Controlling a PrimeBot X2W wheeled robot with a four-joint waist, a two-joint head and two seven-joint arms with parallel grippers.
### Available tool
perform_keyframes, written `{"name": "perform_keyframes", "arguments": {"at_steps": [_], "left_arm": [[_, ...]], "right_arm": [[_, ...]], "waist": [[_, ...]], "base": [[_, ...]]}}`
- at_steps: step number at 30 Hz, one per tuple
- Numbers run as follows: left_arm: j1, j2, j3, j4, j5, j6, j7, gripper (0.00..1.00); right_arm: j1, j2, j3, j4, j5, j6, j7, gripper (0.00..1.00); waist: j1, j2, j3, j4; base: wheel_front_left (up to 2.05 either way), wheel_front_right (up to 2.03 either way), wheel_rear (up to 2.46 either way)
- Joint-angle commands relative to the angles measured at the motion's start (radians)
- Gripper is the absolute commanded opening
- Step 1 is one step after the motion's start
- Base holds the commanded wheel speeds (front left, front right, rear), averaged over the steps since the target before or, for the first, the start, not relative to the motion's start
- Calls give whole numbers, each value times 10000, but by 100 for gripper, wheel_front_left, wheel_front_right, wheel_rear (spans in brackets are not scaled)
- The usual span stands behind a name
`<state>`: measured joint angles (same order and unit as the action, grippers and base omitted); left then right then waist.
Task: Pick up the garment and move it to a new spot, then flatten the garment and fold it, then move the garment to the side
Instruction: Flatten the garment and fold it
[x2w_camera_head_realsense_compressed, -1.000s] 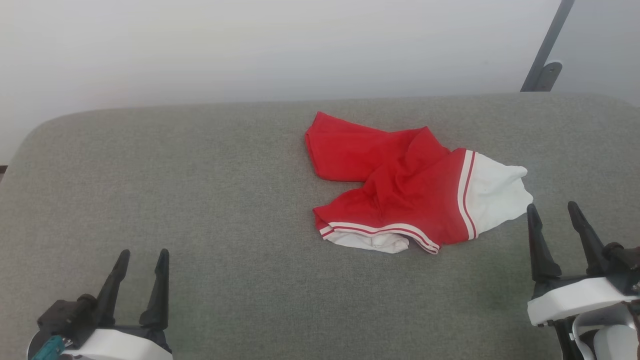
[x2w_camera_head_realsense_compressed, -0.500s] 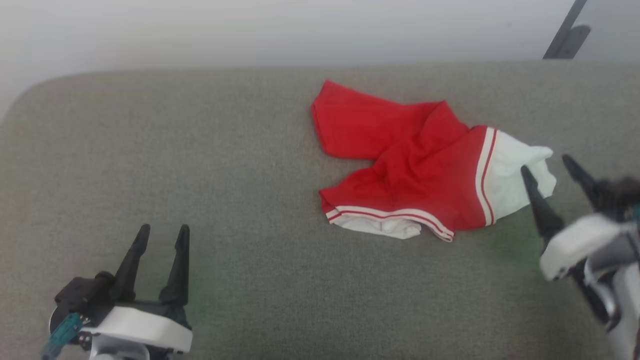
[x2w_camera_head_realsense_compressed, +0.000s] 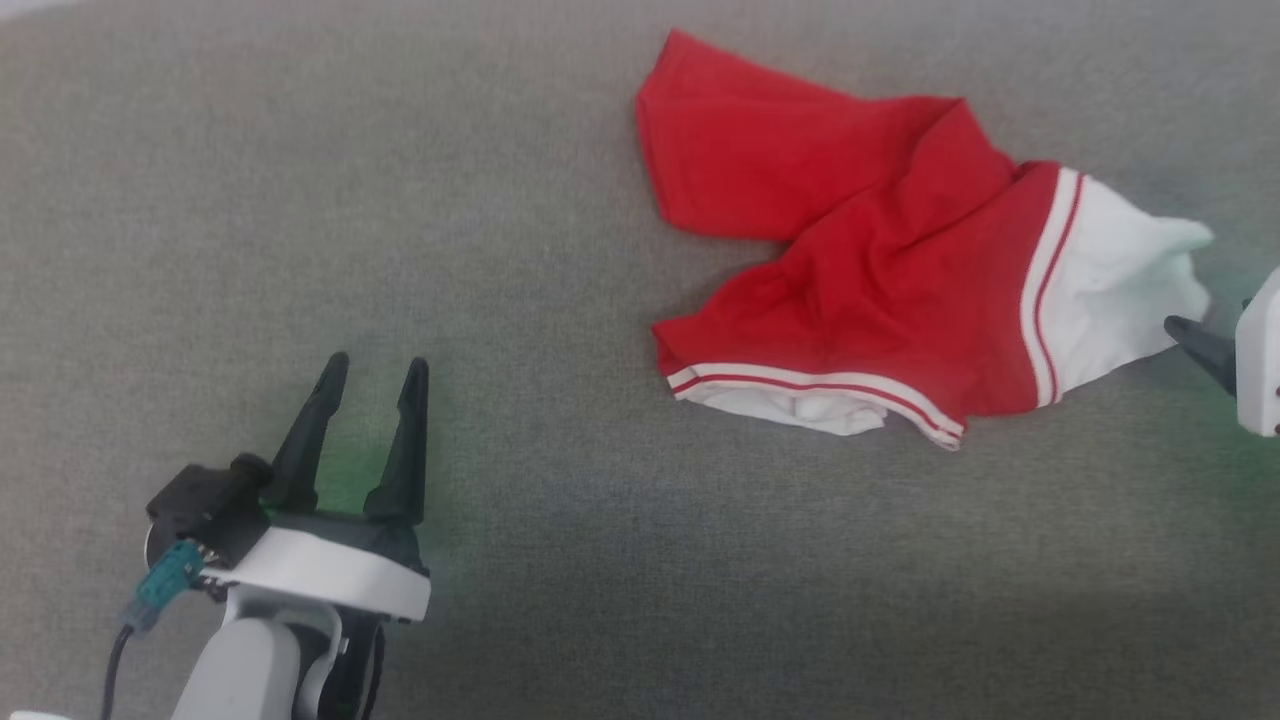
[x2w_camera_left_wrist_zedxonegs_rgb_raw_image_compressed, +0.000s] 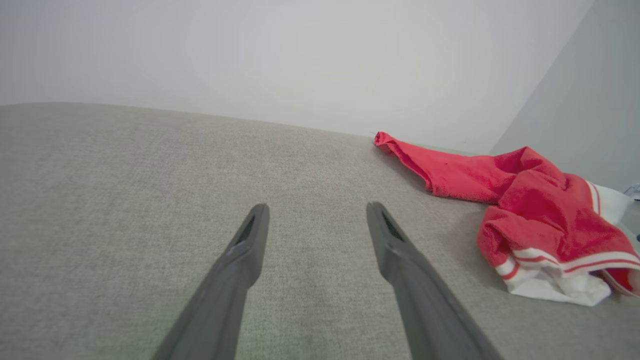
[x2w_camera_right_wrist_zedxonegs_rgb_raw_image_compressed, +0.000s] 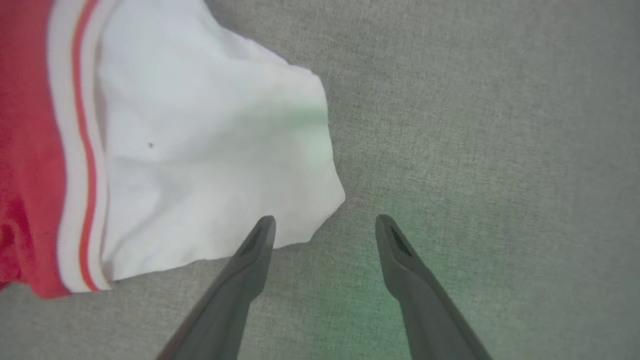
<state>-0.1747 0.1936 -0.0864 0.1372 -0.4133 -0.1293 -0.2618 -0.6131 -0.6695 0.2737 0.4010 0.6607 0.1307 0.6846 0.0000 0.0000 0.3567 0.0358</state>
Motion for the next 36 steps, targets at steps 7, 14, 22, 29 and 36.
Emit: {"name": "perform_keyframes", "arguments": {"at_steps": [7, 14, 22, 29, 36], "left_arm": [[-542, -1, -141, 71, -83, -11, -44, 100], [-684, 55, -175, 134, -109, -12, -44, 100], [-874, 295, -329, 26, -126, -12, -45, 100], [-990, 489, -489, -22, -152, -12, -45, 100], [-1225, 943, -892, -9, -313, -12, -45, 100]], "right_arm": [[-497, -219, 1054, 312, 514, -1, 884, 100], [-765, -473, 1098, 292, 896, -3, 310, 0], [-786, -1522, -800, 1478, 687, -7, -1055, 0], [-353, -1935, -2386, 3243, 209, -7, -2115, 0], [-387, -1372, -2759, 3774, -71, -7, -3118, 91]], "waist": [[0, 0, 921, 216], [0, 0, 1059, 55], [0, 0, 1252, -224], [0, 0, 1449, -425], [0, 0, 1338, -658]], "base": [[0, 0, 0], [0, 0, 0], [0, 0, 0], [0, 0, 0], [0, 0, 0]]}}
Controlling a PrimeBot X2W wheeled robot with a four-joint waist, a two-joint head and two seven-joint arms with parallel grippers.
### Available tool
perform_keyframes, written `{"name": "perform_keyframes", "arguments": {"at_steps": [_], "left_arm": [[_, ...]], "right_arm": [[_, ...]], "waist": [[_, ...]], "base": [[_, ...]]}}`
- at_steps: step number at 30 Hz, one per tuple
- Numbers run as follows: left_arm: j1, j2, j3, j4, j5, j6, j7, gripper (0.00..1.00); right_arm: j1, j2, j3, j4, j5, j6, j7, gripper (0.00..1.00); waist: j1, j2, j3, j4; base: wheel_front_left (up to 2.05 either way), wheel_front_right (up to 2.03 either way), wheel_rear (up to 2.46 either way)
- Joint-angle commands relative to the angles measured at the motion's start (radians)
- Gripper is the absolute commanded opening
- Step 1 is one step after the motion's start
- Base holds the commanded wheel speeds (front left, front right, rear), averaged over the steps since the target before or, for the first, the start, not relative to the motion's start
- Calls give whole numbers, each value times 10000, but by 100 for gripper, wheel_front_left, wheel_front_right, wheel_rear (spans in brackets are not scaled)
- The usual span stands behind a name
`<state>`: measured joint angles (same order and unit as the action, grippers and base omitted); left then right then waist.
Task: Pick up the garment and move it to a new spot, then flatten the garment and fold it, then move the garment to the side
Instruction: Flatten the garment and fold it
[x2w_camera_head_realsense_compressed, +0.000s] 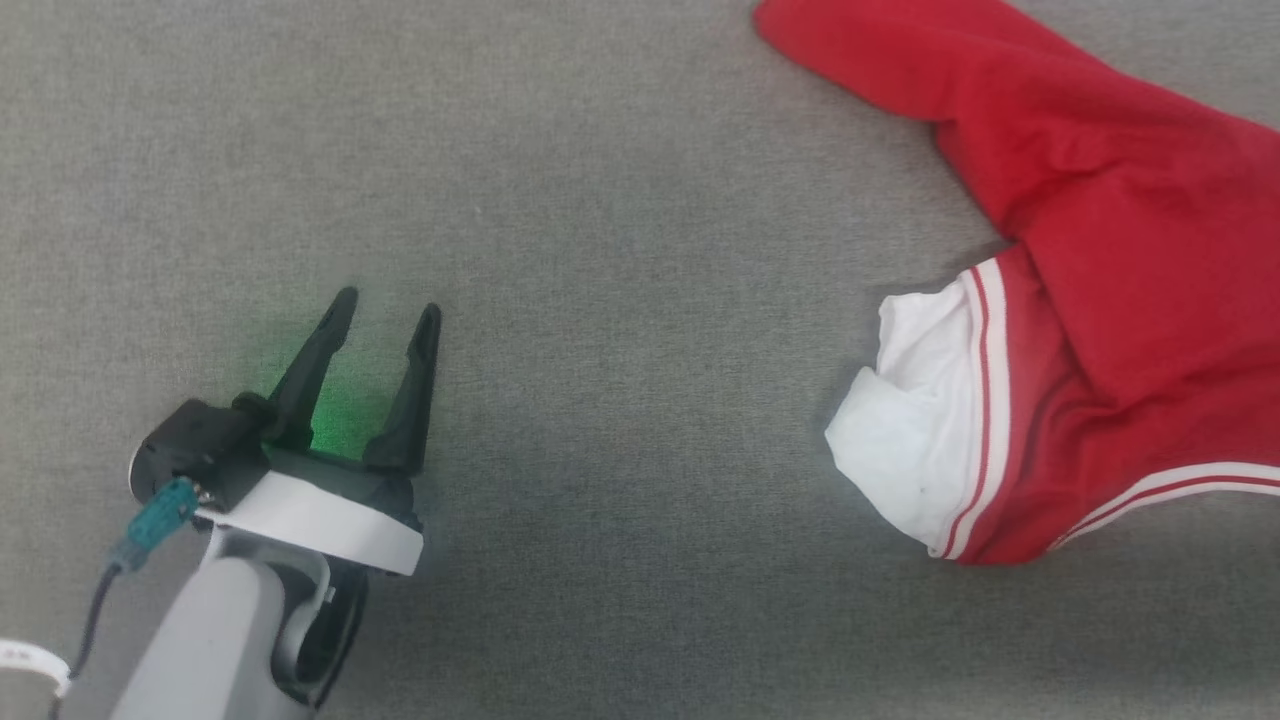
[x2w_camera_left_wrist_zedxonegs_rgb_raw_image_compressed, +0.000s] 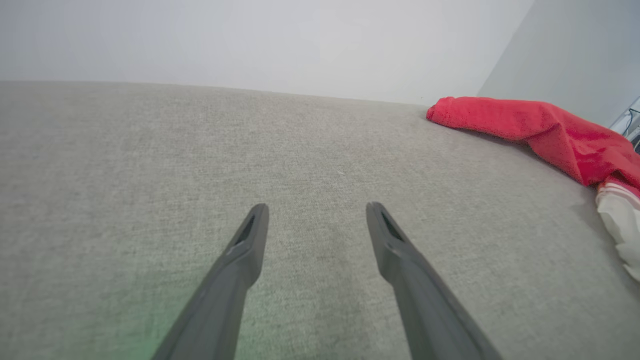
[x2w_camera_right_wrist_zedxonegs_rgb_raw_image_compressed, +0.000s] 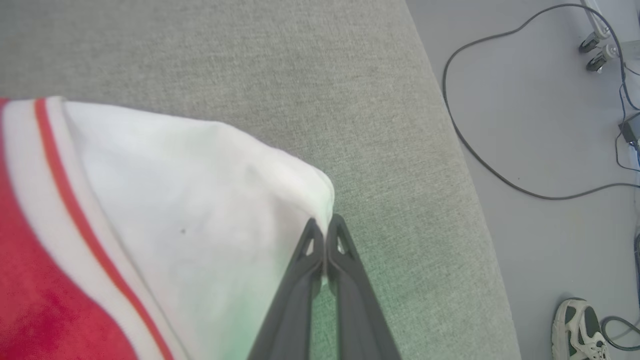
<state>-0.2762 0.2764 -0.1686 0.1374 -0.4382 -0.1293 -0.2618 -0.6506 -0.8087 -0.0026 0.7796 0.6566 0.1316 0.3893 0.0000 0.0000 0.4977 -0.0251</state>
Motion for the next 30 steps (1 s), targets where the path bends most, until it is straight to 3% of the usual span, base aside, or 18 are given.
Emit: {"name": "perform_keyframes", "arguments": {"at_steps": [1, 6, 8, 11, 12, 14, 17, 20, 21, 26, 30], "left_arm": [[-294, 240, -199, -37, -115, -14, -46, 100], [-906, 1455, -1279, -49, -472, -12, 32, 100], [-1372, 2083, -1962, -180, -887, -12, 620, 100], [-2076, 2871, -2938, -413, -1815, -12, 2352, 100], [-2724, 3168, -3483, -648, -2553, -12, 3741, 100], [-3256, 3287, -4027, -896, -3290, -12, 5151, 100], [-3872, 3076, -4501, -881, -4533, -9, 7306, 100], [-4401, 2502, -4868, -816, -5677, 463, 9295, 100], [-4401, 2502, -4868, -816, -5677, 463, 9295, 100], [-5189, 1546, -5546, -835, -6797, 1500, 11848, 100], [-5563, 1332, -5891, -651, -6616, 2024, 12457, 100]], "right_arm": [[26, 75, -12, -4, -45, -17, -341, 100], [395, 272, 185, -410, -132, -17, -1183, 100], [543, 241, 220, -738, -142, -17, -1690, 100], [758, 377, 226, -1464, -97, -15, -2759, 100], [845, 673, 98, -1861, 132, -15, -3566, 100], [899, 1172, 57, -2280, 448, -9, -4167, 100], [974, 1570, 284, -2702, 406, -14, -4702, 100], [945, 2006, 558, -2961, 272, -9, -4981, 100], [945, 2006, 558, -2961, 272, -9, -4981, 100], [861, 2394, 790, -3389, 175, -9, -5156, 100], [804, 2639, 961, -3712, 80, -11, -5241, 100]], "waist": [[0, 0, -133, -79], [0, 0, -583, -386], [0, 0, -765, -551], [0, 0, -1004, -815], [0, 0, -1126, -1004], [0, 0, -1240, -1236], [0, 0, -1331, -1584], [0, 0, -1293, -1906], [0, 0, -1293, -1906], [0, 0, -1108, -2416], [0, 0, -886, -2925]], "base": [[0, 0, 0], [0, 0, 0], [0, 0, 0], [0, 0, 0], [0, 0, 0], [0, 0, 0], [0, 0, 0], [0, 0, 0], [0, 0, 0], [0, 0, 0], [0, 0, 0]]}}
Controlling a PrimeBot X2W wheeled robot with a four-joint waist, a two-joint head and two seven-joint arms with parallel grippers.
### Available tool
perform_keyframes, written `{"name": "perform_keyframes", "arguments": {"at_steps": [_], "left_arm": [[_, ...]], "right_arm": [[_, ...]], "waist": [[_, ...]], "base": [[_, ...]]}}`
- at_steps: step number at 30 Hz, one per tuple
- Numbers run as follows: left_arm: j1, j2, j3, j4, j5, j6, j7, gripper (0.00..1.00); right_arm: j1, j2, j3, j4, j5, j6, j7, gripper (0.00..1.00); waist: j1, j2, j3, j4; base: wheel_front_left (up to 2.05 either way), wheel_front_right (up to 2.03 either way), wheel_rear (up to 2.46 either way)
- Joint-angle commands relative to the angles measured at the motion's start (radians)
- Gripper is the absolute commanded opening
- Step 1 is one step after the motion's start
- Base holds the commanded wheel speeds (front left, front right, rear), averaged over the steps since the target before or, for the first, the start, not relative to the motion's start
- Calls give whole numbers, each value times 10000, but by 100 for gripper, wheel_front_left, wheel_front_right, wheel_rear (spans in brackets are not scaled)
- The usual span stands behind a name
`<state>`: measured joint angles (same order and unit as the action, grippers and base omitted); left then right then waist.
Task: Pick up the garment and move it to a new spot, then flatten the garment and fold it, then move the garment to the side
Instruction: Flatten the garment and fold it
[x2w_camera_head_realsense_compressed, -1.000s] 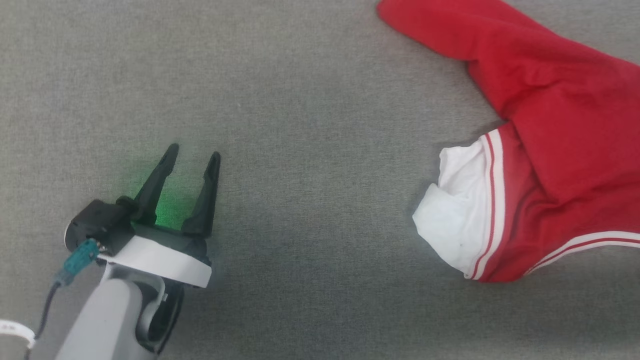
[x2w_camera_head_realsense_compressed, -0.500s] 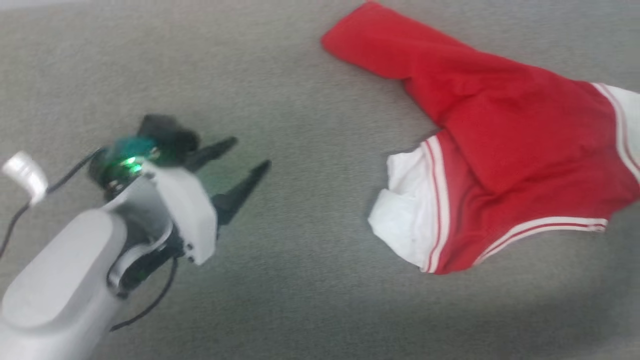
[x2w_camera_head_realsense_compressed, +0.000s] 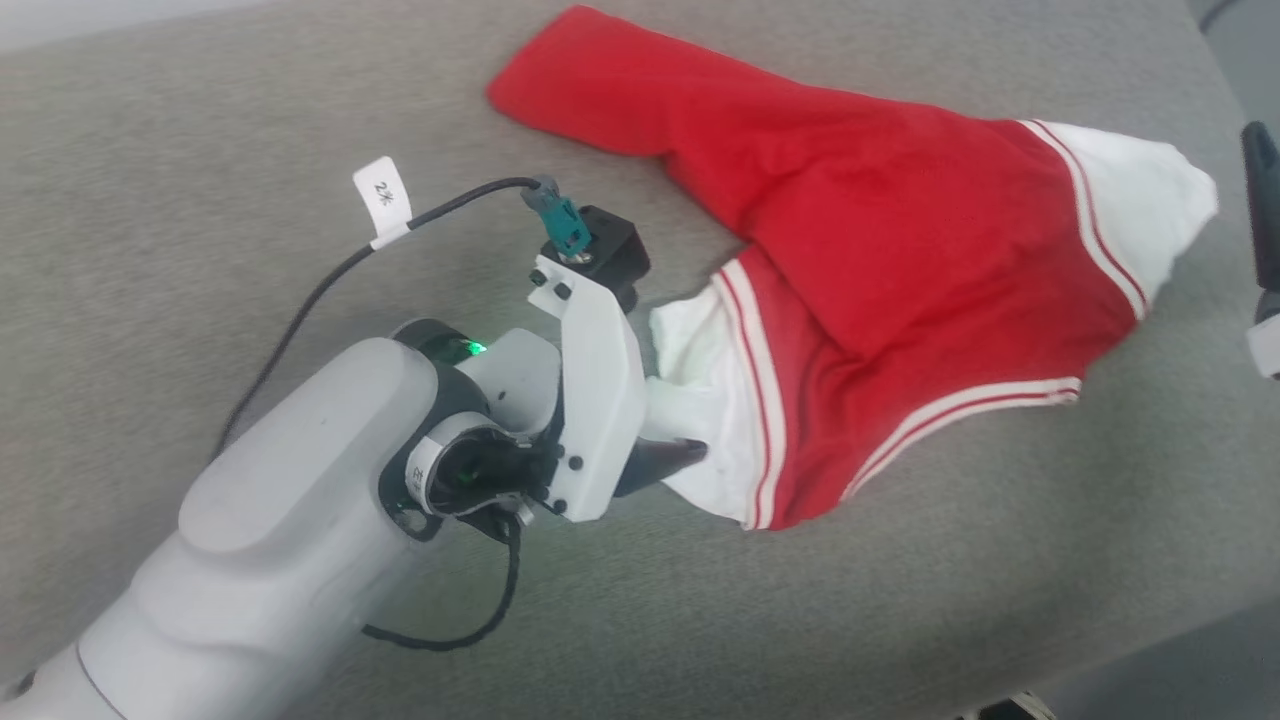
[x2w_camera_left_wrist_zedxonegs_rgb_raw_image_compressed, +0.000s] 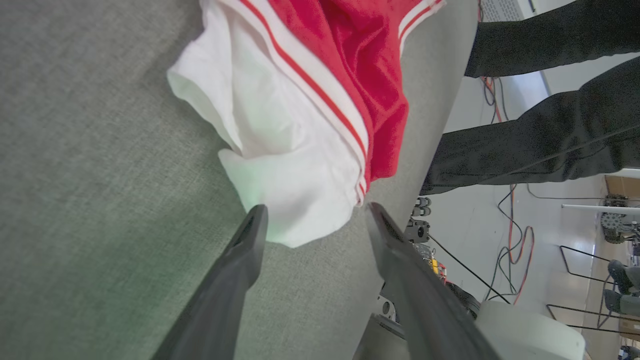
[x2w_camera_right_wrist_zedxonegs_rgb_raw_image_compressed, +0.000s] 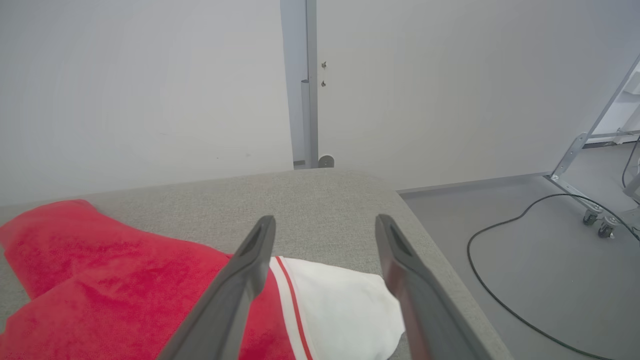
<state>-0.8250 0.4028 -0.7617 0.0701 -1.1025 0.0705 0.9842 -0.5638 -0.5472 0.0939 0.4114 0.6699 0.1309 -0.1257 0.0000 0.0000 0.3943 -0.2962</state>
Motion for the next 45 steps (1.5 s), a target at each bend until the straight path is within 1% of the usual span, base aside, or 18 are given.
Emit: {"name": "perform_keyframes", "arguments": {"at_steps": [1, 3, 4, 5, 8, 11, 12, 13, 16, 19, 23, 26, 32, 34, 38, 43, 44, 45], "left_arm": [[-147, 71, -49, 126, 195, 20, -13, 100], [-100, 7, -10, 486, 202, 195, -89, 100], [-158, 29, -29, 611, 327, 204, -132, 100], [-255, 114, -74, 717, 471, 120, -204, 100], [-85, 151, -4, 1061, 378, 105, -301, 100], [-25, 214, -161, 1349, 497, -144, -406, 100], [20, 165, -115, 1462, 453, -185, -484, 37], [30, 115, -56, 1562, 423, -220, -586, 0], [-39, 44, 234, 1756, 158, -325, -824, 0], [-95, 241, 734, 1775, -36, -406, -1197, 0], [133, 851, 1410, 1692, -351, -434, -1563, 0], [366, 1387, 1843, 1588, -478, -306, -1787, 0], [1015, 2124, 2357, 1657, -576, -136, -2097, 0], [1210, 2277, 2466, 1763, -524, -123, -2325, 0], [1474, 2409, 2568, 2058, -450, -153, -2659, 0], [1614, 2468, 2456, 2343, -107, -400, -3190, 0], [1625, 2411, 2501, 2402, -55, -396, -3367, 7], [1649, 2391, 2531, 2470, 32, -421, -3562, 50]], "right_arm": [[-60, 81, 40, -100, -45, -3, -91, 100], [-18, 189, 122, -198, -78, -3, -94, 100], [7, 236, 153, -261, -105, -1, -90, 100], [21, 298, 204, -330, -128, -1, -73, 100], [85, 380, 233, -479, -179, -3, -26, 100], [135, 447, 201, -590, -250, -1, -15, 100], [146, 480, 209, -636, -281, -1, 3, 100], [158, 489, 201, -686, -316, -1, 22, 100], [221, 482, 196, -802, -444, -1, 134, 100], [318, 507, 198, -984, -582, -1, 290, 100], [552, 469, 116, -1179, -717, -1, 518, 100], [700, 405, 80, -1422, -827, -1, 728, 100], [774, 366, 376, -2037, -1060, -1, 1213, 100], [761, 363, 542, -2210, -1097, -1, 1382, 100], [812, 268, 756, -2444, -1193, -1, 1657, 100], [763, 184, 885, -2690, -1247, -1, 1924, 100], [769, 157, 962, -2743, -1246, -1, 1984, 100], [780, 123, 1041, -2790, -1237, -1, 2061, 100]], "waist": [[0, 0, 200, -324], [0, 0, 263, -518], [0, 0, 306, -609], [0, 0, 346, -699], [0, 0, 406, -874], [0, 0, 442, -906], [0, 0, 442, -900], [0, 0, 437, -876], [0, 0, 340, -712], [0, 0, 142, -441], [0, 0, -216, 152], [0, 0, -446, 653], [0, 0, -725, 1468], [0, 0, -781, 1667], [0, 0, -864, 1991], [0, 0, -847, 2223], [0, 0, -847, 2252], [0, 0, -864, 2276]], "base": [[0, 0, 0], [0, 0, 0], [0, 0, 0], [0, 0, 0], [0, 0, 0], [0, 0, 0], [0, 0, 0], [0, 0, 0], [0, 0, 0], [0, 0, 0], [0, 0, 0], [0, 0, 0], [0, 0, 0], [0, 0, 0], [0, 0, 0], [0, 0, 0], [0, 0, 0], [0, 0, 0]]}}
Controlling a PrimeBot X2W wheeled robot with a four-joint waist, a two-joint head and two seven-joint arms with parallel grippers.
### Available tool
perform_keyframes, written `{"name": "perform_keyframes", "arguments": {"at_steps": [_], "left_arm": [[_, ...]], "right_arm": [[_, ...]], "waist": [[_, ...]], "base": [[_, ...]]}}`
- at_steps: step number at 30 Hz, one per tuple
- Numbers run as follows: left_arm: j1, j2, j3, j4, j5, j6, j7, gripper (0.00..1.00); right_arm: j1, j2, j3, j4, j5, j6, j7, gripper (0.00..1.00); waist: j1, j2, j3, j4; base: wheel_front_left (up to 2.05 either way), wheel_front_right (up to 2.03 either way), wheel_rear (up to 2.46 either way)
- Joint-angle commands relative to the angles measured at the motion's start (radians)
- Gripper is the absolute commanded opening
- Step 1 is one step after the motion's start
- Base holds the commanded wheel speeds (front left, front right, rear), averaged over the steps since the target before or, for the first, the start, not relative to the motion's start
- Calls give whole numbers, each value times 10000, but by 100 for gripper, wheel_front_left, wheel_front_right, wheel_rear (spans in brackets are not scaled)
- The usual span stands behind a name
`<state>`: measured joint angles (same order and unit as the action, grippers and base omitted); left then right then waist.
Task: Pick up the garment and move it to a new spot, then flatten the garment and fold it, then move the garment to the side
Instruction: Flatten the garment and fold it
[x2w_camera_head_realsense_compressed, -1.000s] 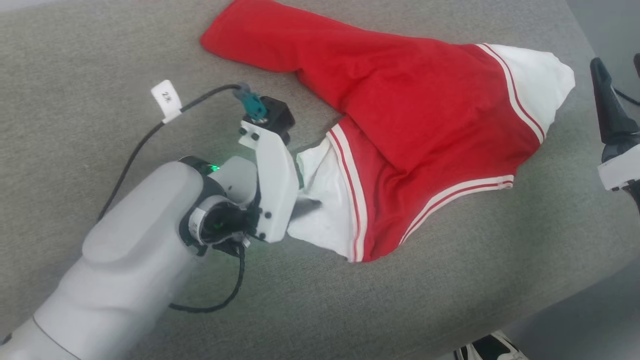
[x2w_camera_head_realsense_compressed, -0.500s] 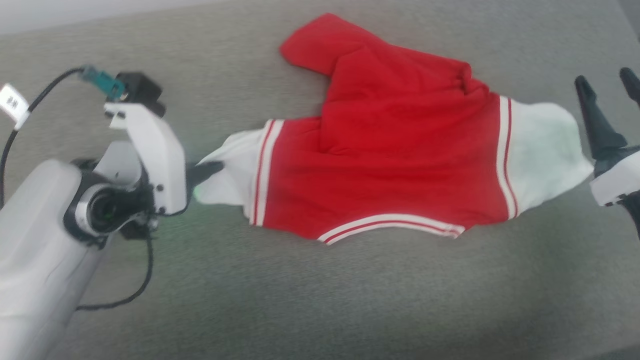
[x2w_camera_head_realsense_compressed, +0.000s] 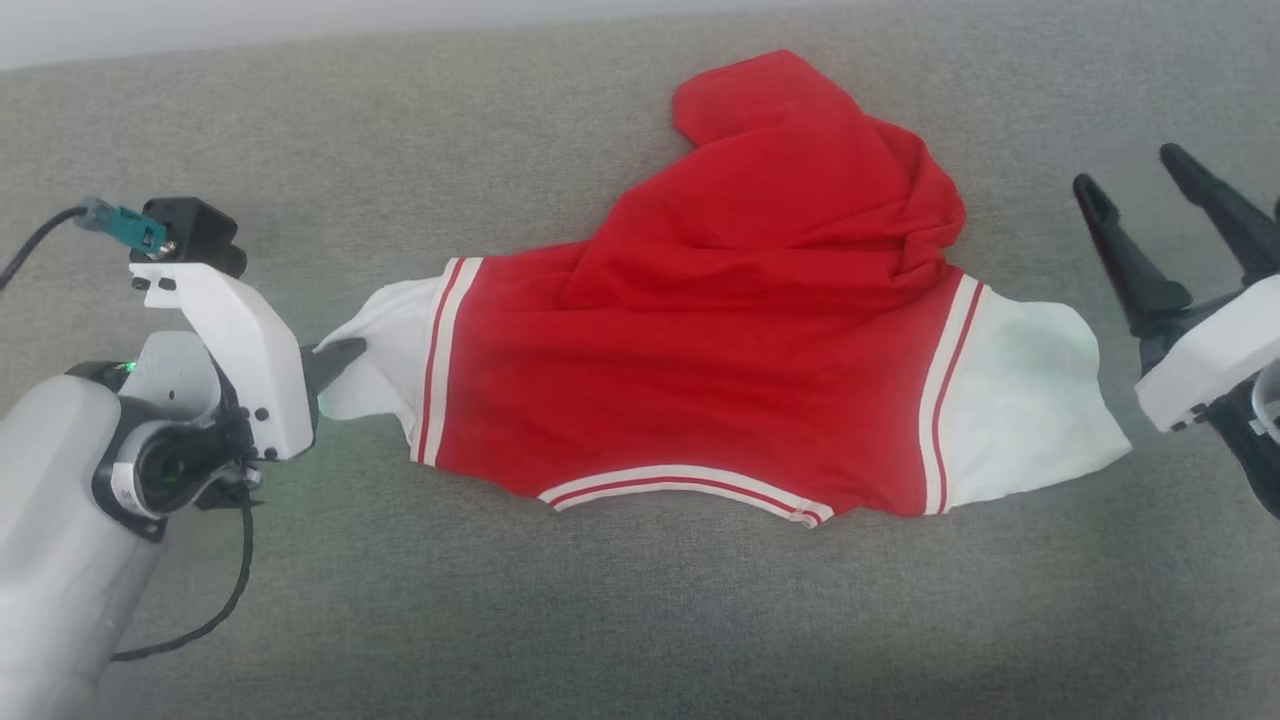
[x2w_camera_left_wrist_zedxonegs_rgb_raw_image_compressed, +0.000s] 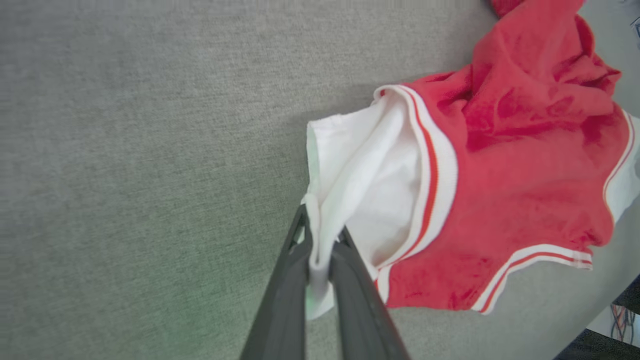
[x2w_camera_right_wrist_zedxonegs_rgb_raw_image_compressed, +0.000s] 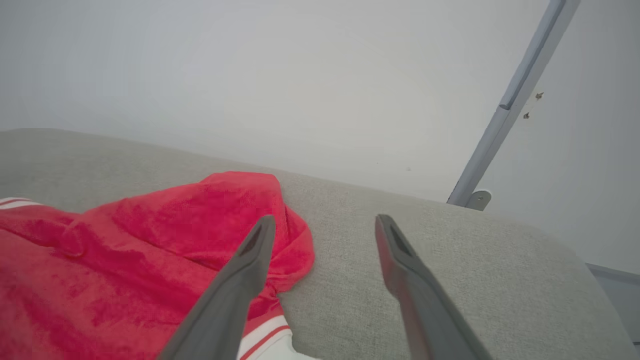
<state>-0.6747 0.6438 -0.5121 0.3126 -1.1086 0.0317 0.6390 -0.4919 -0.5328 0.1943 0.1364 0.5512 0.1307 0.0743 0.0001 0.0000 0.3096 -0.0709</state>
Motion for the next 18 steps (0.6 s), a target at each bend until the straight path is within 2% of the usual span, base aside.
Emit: {"name": "perform_keyframes", "arguments": {"at_steps": [1, 5, 10, 13, 18], "left_arm": [[193, -7, -7, 101, 236, -96, -284, 100], [342, 29, -98, 259, 794, -275, -1227, 100], [722, -43, -14, 181, 1655, -313, -3132, 100], [1269, -315, 269, -12, 1713, -140, -4431, 100], [2256, -867, 584, -250, 2054, 96, -6603, 100]], "right_arm": [[84, -74, 105, -91, -39, 0, 116, 100], [208, -353, 385, -337, 69, 0, 378, 100], [500, -998, 904, -844, 278, 0, 895, 100], [813, -1627, 1403, -1252, 504, 0, 1466, 100], [1468, -3043, 2492, -2176, 1351, -1, 2978, 100]], "waist": [[-1, 0, -39, 54], [-1, 0, -155, 205], [-1, 0, -330, 401], [-1, 0, -415, 542], [-1, 0, -394, 770]], "base": [[0, 0, 0], [0, 0, 0], [0, 0, 0], [0, 0, 0], [0, 0, 0]]}}
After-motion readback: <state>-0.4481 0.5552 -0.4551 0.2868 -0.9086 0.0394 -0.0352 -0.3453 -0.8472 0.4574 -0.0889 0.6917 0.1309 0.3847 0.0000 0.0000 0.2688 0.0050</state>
